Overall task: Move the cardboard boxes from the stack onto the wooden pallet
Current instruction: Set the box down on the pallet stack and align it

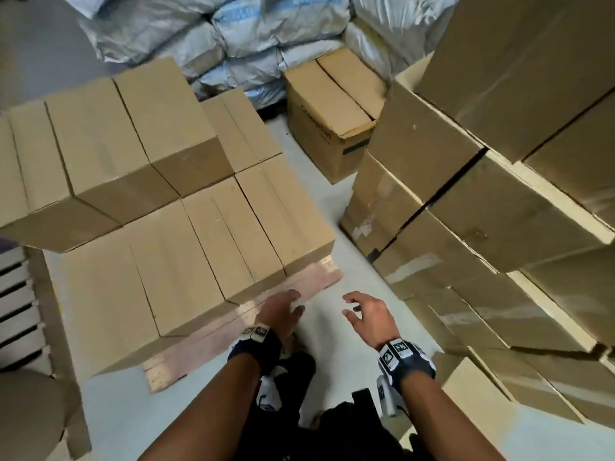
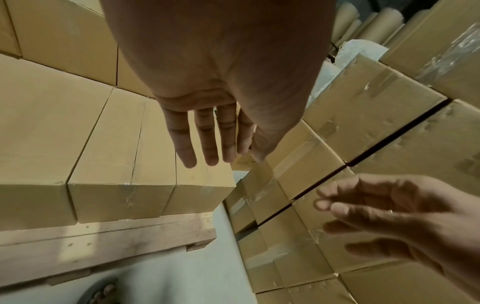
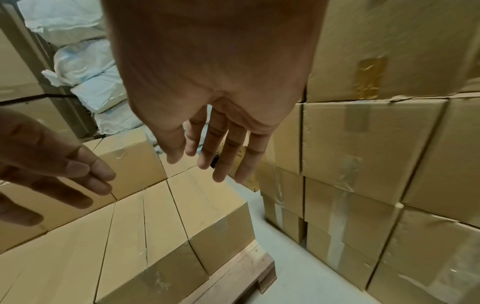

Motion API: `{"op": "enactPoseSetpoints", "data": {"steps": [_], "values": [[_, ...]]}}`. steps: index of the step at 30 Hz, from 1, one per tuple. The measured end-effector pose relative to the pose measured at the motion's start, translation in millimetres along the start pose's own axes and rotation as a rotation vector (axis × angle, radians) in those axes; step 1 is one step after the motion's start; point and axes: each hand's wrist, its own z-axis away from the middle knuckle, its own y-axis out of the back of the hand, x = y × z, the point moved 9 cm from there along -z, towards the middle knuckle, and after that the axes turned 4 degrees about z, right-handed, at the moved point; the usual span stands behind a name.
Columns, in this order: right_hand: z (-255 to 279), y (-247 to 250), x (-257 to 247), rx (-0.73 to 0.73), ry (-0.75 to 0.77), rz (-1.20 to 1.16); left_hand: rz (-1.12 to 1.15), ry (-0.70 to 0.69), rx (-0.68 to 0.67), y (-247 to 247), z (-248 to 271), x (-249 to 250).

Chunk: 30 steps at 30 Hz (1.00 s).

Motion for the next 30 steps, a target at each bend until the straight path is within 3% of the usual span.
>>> {"op": "enactPoseSetpoints", "data": {"steps": [6, 10, 17, 25, 30], "values": [[109.5, 6.1, 29.5, 0.151, -0.071, -0.11, -0.064, -0.112, 0.012, -13.9, 63.2, 35.6], [200.2, -8.2, 61.6, 0.231, -0.148, -0.196, -0.117, -0.227, 0.002, -48.1, 124.0, 55.1], [355.0, -59.0, 116.4, 0.253, -0.365, -0.221, -0.148, -0.393, -0.265, -159.1, 220.6, 62.8], [464.5, -76.0, 134.3, 0.409, -0.554, -0.336, -0.176, -0.483, -0.371, -194.7, 265.0, 81.4], [525.4, -115.4, 117.5, 0.472, -0.667, -0.368, -0.212, -0.516, -0.405, -202.6, 288.5, 54.0]]}}
